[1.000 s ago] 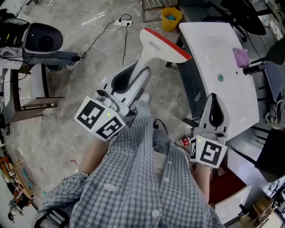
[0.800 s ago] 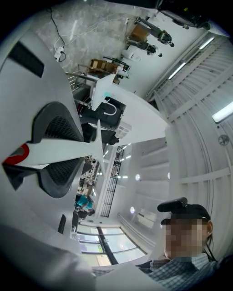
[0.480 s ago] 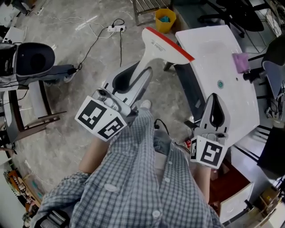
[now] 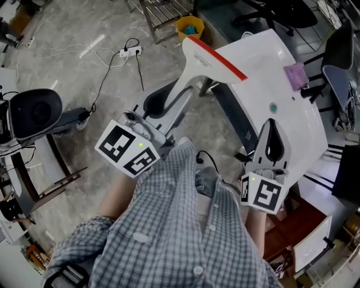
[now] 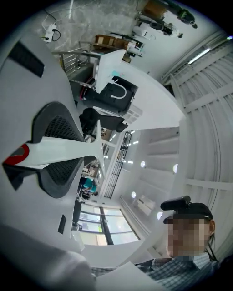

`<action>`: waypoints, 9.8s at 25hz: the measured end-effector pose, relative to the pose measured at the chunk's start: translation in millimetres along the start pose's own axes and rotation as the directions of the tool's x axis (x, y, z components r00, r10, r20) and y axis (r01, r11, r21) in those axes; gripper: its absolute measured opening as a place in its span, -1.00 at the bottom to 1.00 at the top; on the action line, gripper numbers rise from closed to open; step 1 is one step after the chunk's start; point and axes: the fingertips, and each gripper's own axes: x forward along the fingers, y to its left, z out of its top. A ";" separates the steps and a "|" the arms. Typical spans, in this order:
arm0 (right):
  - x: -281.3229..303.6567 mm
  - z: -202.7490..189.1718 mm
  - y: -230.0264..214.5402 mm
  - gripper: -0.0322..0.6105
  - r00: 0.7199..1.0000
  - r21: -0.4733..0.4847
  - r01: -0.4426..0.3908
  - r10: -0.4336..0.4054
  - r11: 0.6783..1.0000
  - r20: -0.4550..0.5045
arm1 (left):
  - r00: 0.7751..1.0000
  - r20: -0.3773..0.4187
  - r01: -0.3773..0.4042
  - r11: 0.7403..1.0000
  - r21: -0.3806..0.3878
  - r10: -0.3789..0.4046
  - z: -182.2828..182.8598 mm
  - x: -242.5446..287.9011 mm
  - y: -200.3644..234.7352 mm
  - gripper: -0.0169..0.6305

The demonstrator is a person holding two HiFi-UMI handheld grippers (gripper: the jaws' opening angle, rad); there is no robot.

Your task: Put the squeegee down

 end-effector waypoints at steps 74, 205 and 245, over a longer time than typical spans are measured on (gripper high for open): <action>125.4 -61.3 -186.2 -0.87 0.972 0.049 0.197 -0.189 0.979 -0.139 | 0.962 -0.212 0.175 0.984 0.003 -0.171 -56.7 313.2 26.6 -0.64; 130.8 -56.8 -202.3 -0.87 0.975 0.089 0.219 -0.214 0.972 -0.063 | 0.947 -0.287 0.243 0.905 0.349 -0.144 -52.8 331.4 -0.2 -0.93; 133.3 -38.3 -179.2 -0.87 0.987 0.073 0.160 -0.160 0.984 -0.006 | 0.933 -0.293 0.302 0.898 0.320 -0.209 -61.0 308.3 -31.7 -0.93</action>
